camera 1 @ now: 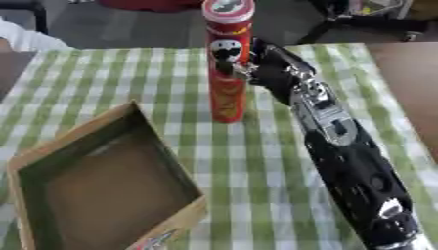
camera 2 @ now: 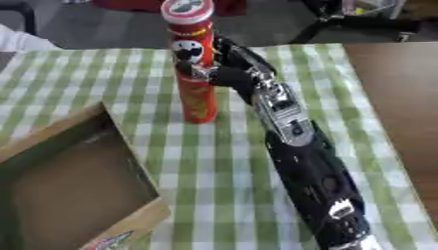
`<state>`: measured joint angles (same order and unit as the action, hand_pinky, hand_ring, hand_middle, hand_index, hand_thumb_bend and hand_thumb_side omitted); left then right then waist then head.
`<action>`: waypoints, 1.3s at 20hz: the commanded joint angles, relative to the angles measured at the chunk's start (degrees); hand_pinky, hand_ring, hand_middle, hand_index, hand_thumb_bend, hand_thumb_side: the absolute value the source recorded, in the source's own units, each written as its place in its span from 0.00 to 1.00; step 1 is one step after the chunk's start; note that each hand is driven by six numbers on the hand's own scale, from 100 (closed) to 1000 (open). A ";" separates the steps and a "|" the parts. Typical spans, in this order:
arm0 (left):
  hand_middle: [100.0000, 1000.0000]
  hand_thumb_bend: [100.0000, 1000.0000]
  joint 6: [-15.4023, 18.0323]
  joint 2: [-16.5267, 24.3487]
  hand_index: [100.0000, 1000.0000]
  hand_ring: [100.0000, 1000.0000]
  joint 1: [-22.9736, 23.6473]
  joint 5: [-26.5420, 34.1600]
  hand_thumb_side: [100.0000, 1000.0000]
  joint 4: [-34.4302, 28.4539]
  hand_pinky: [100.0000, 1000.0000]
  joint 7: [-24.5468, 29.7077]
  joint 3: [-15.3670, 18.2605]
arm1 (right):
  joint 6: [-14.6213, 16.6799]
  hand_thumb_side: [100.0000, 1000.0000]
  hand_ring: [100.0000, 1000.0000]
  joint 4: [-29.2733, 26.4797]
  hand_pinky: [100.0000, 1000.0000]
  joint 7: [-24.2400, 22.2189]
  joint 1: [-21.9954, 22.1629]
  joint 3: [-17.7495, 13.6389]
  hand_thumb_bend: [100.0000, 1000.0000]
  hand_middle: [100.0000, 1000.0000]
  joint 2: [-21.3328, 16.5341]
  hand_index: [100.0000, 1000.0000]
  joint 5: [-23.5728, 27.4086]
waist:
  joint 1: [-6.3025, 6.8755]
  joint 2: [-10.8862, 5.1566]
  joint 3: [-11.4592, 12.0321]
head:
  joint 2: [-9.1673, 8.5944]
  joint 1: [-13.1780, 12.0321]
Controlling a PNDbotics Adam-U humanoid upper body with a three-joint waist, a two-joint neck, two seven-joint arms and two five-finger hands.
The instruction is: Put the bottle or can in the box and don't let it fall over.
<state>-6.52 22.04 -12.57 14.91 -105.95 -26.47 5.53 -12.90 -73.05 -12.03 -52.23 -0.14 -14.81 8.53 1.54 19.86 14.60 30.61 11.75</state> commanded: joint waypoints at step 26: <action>0.72 0.47 -0.09 0.54 0.75 0.85 -1.03 0.11 0.66 -1.23 0.85 0.53 0.31 | -2.36 0.00 0.70 1.03 1.00 4.44 -3.72 -0.45 0.00 0.77 0.23 0.58 0.04 | -0.63 -0.19 1.00 | -1.32 0.46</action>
<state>-6.71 21.62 -13.13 14.91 -106.01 -26.16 5.53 -15.12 -71.19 -7.99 -54.59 -0.33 -14.26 8.00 0.58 20.88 15.57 29.62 12.18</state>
